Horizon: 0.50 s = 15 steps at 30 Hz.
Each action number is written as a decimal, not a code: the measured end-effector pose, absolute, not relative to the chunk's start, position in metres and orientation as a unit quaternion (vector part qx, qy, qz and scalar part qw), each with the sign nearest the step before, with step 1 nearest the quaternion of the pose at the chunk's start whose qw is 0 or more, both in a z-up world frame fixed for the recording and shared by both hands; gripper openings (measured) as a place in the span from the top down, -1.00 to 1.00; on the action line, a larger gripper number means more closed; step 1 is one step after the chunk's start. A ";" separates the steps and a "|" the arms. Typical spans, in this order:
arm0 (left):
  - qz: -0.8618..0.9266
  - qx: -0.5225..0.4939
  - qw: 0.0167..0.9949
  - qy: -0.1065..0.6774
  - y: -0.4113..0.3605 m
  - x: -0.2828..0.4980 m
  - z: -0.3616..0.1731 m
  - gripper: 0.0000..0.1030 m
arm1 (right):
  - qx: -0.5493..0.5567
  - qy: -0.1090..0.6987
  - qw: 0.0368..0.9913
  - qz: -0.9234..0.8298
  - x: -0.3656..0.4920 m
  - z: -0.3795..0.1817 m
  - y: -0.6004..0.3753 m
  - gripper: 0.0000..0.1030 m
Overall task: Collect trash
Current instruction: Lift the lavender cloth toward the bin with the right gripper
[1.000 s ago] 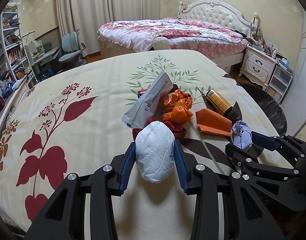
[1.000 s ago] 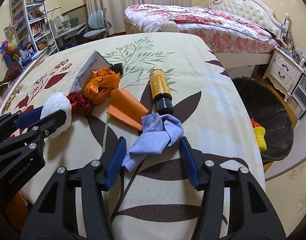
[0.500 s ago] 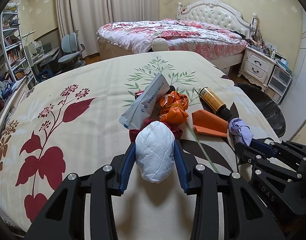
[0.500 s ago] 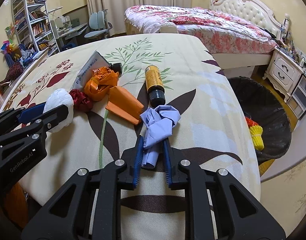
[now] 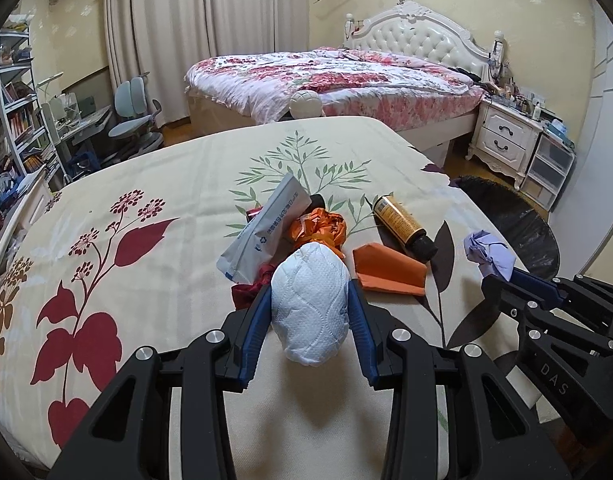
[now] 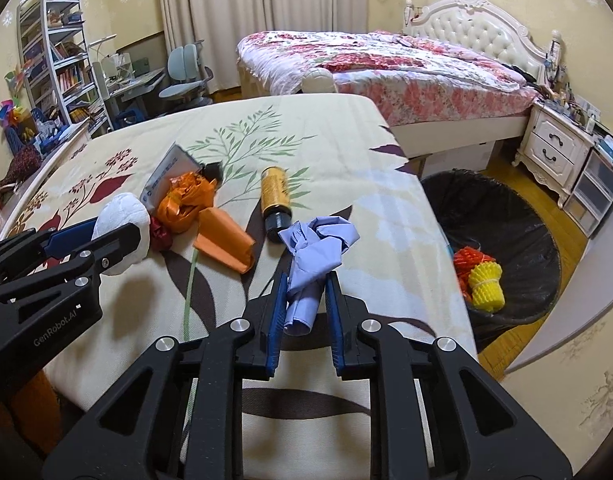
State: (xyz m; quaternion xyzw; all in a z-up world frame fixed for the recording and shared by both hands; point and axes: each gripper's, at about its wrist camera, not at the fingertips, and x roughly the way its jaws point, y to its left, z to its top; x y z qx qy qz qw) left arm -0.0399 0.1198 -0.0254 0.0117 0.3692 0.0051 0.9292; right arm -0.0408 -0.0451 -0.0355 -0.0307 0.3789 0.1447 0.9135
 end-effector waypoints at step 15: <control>-0.049 0.028 0.941 0.334 0.062 -0.006 0.001 0.22 | 0.003 0.334 0.940 0.065 -0.013 -0.004 -0.123 0.63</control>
